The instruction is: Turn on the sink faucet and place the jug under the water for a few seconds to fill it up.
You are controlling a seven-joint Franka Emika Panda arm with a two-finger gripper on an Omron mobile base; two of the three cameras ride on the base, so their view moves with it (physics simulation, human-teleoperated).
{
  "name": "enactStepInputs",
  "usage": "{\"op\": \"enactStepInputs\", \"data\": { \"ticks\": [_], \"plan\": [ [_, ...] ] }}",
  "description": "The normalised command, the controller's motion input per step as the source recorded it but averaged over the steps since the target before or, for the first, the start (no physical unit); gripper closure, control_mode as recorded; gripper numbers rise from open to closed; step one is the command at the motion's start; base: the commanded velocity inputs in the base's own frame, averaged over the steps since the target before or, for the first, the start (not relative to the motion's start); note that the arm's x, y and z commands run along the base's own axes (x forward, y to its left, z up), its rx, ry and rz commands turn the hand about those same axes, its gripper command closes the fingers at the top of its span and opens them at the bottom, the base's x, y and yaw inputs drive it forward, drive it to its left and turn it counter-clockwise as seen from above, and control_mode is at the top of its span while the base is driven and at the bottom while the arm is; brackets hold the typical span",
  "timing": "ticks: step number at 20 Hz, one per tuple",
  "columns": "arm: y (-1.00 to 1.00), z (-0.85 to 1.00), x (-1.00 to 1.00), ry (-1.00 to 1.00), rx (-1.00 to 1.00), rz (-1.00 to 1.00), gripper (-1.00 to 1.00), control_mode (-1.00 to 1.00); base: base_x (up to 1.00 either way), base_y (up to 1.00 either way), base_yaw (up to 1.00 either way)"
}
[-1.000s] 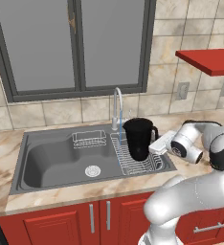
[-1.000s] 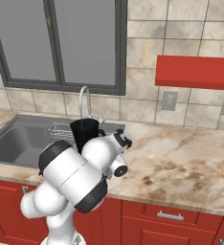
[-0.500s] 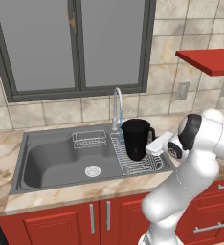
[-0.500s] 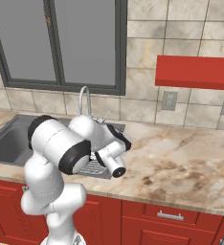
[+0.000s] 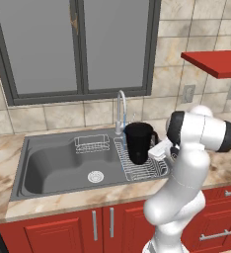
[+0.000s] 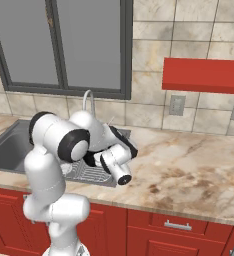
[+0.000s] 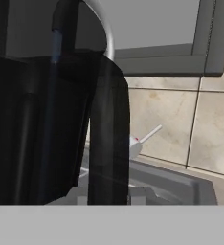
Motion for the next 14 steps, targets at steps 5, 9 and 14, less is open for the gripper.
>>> {"op": "enactStepInputs", "data": {
  "ticks": [5,9,14],
  "plan": [
    [0.13,0.0,0.18,0.0,0.0,-0.01,1.0,-1.0,0.0,0.0,0.0],
    [0.21,0.0,0.2,0.0,0.0,-0.01,1.0,-1.0,0.0,0.0,0.0],
    [0.23,0.0,0.21,0.01,0.0,-0.01,1.0,-1.0,0.0,0.0,0.0]
  ]
}}
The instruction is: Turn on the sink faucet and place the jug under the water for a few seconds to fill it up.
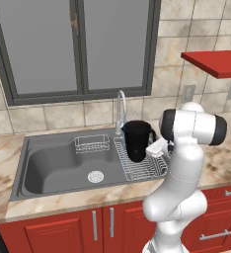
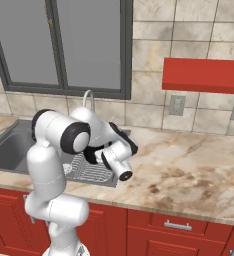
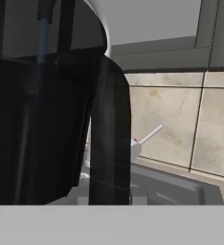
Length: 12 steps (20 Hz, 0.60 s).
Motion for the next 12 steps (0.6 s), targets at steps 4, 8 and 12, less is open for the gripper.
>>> {"op": "enactStepInputs", "data": {
  "ticks": [4,8,12],
  "plan": [
    [0.26,0.0,0.2,0.02,0.0,-0.01,1.0,-1.0,0.0,0.0,0.0],
    [0.32,-0.02,0.18,0.02,0.0,0.0,1.0,-1.0,0.0,0.0,0.0],
    [0.38,-0.03,0.15,0.0,0.0,-0.01,1.0,-1.0,0.0,0.0,0.0]
  ]
}}
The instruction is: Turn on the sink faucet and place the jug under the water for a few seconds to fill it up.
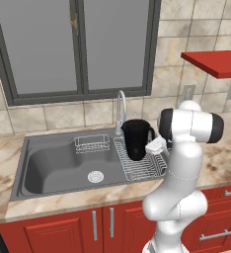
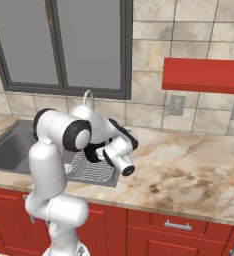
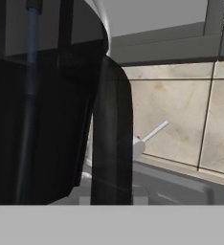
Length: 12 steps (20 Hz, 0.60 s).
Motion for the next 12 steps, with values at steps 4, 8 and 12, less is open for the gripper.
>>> {"op": "enactStepInputs", "data": {
  "ticks": [4,8,12],
  "plan": [
    [0.42,0.0,0.08,0.0,0.0,-0.02,1.0,-1.0,0.0,0.0,0.0],
    [0.49,0.0,0.04,0.0,0.0,-0.04,1.0,-1.0,0.0,0.0,0.0],
    [0.54,0.0,0.04,0.0,-0.04,-0.04,1.0,-1.0,0.0,0.0,0.0]
  ]
}}
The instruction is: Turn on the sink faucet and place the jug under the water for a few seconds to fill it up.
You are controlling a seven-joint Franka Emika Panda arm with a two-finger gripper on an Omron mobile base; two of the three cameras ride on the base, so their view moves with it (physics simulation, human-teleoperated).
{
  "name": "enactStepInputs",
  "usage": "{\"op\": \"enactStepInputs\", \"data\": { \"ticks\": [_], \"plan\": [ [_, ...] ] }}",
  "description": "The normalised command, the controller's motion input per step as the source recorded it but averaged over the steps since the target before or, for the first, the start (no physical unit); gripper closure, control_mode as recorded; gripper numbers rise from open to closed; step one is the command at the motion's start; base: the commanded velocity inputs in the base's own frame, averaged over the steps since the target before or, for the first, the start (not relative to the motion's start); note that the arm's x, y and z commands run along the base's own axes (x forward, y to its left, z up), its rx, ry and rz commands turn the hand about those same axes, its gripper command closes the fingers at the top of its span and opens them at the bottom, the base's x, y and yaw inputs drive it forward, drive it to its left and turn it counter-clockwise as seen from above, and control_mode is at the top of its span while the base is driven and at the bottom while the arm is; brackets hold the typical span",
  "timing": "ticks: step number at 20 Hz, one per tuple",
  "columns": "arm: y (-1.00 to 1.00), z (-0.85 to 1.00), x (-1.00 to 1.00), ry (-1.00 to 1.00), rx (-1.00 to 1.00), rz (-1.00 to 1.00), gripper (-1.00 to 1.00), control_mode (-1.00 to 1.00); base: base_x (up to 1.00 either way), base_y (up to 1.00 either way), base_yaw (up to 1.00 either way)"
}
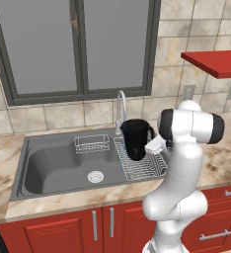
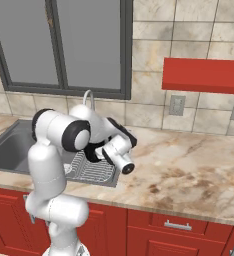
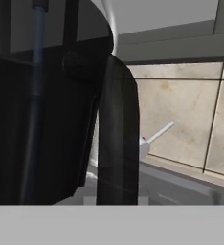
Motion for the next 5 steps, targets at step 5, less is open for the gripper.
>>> {"op": "enactStepInputs", "data": {
  "ticks": [5],
  "plan": [
    [0.54,0.0,0.08,0.03,-0.05,-0.05,1.0,-1.0,0.0,0.0,0.0]
  ]
}}
